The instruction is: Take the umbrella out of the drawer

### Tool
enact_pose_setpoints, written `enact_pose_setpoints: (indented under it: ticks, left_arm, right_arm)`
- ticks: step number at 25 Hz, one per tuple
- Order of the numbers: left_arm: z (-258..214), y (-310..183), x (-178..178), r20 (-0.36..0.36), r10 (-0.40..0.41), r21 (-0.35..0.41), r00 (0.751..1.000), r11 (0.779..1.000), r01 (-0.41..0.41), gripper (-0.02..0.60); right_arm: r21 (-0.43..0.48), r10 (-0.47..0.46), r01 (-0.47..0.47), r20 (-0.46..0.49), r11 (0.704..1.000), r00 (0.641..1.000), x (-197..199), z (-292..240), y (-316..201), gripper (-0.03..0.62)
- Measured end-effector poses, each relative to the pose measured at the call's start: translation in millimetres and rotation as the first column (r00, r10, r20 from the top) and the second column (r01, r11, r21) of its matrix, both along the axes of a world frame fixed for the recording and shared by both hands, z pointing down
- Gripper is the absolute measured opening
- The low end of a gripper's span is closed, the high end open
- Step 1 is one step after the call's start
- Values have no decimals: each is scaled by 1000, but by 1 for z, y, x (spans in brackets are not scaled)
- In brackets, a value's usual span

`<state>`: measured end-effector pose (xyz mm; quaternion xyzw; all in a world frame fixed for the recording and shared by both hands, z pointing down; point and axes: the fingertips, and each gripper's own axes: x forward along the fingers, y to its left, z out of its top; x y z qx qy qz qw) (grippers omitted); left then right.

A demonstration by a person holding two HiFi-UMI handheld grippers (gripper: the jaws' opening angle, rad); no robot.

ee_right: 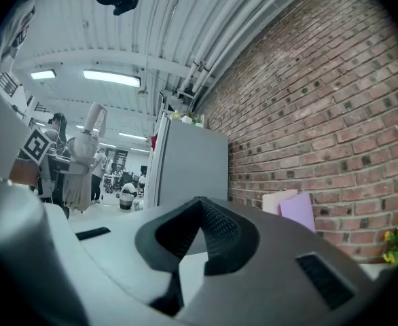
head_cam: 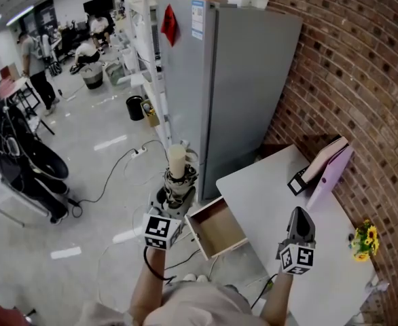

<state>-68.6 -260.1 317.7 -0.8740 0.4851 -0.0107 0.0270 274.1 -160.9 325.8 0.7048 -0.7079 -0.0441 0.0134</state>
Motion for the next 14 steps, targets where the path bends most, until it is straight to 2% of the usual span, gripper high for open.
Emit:
enact_pose_setpoints:
  ticks: [14]
  left_arm:
    - [-2,6,-22,-20,-31,-9,999,999,31,284]
  right_arm:
    - [-14,27,-27,1,1000,1000,-1,7,14,15]
